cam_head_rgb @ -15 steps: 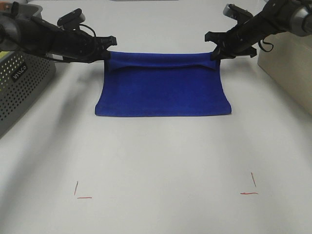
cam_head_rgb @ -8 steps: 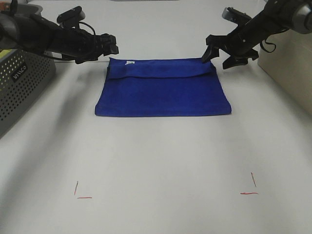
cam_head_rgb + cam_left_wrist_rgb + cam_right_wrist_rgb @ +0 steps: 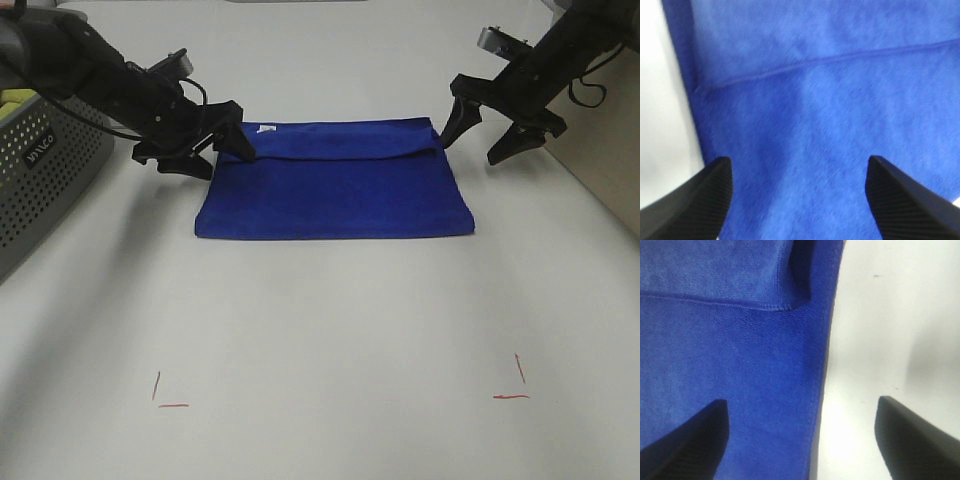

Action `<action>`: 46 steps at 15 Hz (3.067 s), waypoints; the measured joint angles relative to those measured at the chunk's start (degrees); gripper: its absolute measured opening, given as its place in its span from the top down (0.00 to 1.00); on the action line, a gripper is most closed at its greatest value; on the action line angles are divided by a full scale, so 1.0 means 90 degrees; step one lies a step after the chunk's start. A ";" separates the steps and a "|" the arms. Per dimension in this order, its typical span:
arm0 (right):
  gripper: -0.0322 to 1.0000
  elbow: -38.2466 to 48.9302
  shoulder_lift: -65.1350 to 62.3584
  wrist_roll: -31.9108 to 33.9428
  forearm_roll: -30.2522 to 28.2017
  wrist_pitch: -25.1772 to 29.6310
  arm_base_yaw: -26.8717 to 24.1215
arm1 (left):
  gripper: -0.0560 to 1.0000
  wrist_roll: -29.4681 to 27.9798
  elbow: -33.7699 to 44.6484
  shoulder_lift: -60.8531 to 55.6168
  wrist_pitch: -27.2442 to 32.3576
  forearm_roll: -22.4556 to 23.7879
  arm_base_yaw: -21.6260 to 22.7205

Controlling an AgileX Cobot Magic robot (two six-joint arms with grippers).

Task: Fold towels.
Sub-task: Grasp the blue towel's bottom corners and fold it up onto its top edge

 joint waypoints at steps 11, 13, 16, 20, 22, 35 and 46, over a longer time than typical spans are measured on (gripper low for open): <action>0.24 0.2865 -0.1031 -0.0579 0.0248 -0.0643 0.0000 | 0.28 -0.0949 0.1833 -0.0840 -0.0554 0.0879 -0.0089; 0.24 0.2916 -0.1031 -0.0611 0.0337 -0.0770 0.0000 | 0.28 -0.0949 0.1833 -0.0821 -0.0624 0.0866 -0.0210; 0.24 0.2916 -0.0955 -0.0758 0.0732 -0.0879 0.0000 | 0.28 -0.0949 0.1827 -0.0726 -0.0764 0.0618 -0.0420; 0.33 0.2916 -0.0828 -0.0910 0.1101 -0.0898 0.0127 | 0.36 -0.0949 0.1770 -0.0611 -0.0987 0.0242 -0.0573; 0.51 0.2922 -0.0796 -0.0859 0.1025 -0.1006 0.0280 | 0.52 -0.0949 0.1770 -0.0560 -0.1070 0.0236 -0.0598; 0.97 0.5710 -0.2126 -0.0783 0.0942 -0.1311 0.0121 | 0.93 -0.0968 0.3018 -0.1541 0.0064 0.0891 -0.0821; 0.97 0.4883 -0.2623 -0.0955 0.1108 -0.1617 0.0121 | 0.93 -0.1630 0.2559 -0.2005 -0.0280 0.0910 -0.0796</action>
